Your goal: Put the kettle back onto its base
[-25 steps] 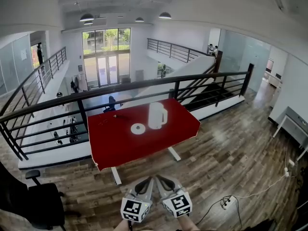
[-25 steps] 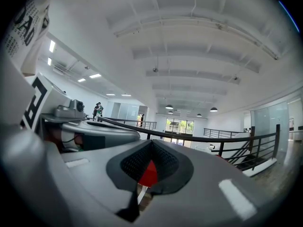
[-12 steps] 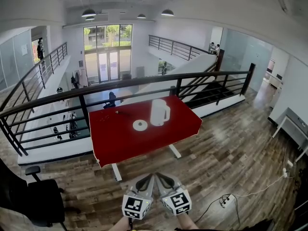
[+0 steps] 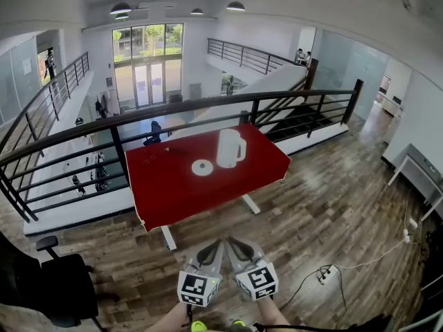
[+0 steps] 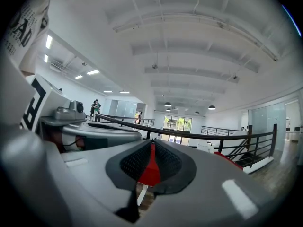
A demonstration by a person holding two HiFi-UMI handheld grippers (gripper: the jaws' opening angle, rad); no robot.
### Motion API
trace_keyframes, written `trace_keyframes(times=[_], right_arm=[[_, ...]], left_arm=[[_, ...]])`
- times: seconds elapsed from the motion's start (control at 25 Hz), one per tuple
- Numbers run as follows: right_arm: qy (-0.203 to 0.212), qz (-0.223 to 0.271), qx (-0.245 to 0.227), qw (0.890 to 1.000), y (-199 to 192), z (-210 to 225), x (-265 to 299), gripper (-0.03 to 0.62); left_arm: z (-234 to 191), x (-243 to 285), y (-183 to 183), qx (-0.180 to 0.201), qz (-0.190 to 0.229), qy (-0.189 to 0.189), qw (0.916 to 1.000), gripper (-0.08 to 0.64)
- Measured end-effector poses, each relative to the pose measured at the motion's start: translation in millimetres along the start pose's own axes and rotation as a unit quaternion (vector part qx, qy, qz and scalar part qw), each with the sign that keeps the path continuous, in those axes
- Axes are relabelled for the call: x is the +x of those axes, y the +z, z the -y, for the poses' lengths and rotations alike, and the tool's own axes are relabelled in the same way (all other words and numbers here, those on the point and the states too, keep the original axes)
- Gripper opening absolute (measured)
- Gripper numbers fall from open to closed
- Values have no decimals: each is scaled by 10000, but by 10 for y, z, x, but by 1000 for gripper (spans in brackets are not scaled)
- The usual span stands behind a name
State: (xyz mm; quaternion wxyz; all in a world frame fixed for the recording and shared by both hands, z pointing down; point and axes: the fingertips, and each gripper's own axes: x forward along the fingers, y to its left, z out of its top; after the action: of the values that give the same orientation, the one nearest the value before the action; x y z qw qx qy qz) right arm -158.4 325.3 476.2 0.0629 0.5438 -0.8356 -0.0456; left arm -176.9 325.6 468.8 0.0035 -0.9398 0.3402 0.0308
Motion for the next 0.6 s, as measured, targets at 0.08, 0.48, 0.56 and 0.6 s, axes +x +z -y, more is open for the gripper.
trace_keyframes(times=[0.08,0.48,0.56,0.6], right_arm=[[-20,-14,-54,10000,31,-34,40,26],[21,12,6,10000,18,277,288,46],[91,9,42,9999,14,387,336,46],[130,15,60,9999,-1,441,359,46]], left_arm=[[-30,-22,-1,-63,3,-20,10000,6],[-174,295,-11,-119,-6,29,9999,17],[-191,417,-20,-114,-68,105,9999,17],[-207,477,-35,-119,-97,152,9998,17]])
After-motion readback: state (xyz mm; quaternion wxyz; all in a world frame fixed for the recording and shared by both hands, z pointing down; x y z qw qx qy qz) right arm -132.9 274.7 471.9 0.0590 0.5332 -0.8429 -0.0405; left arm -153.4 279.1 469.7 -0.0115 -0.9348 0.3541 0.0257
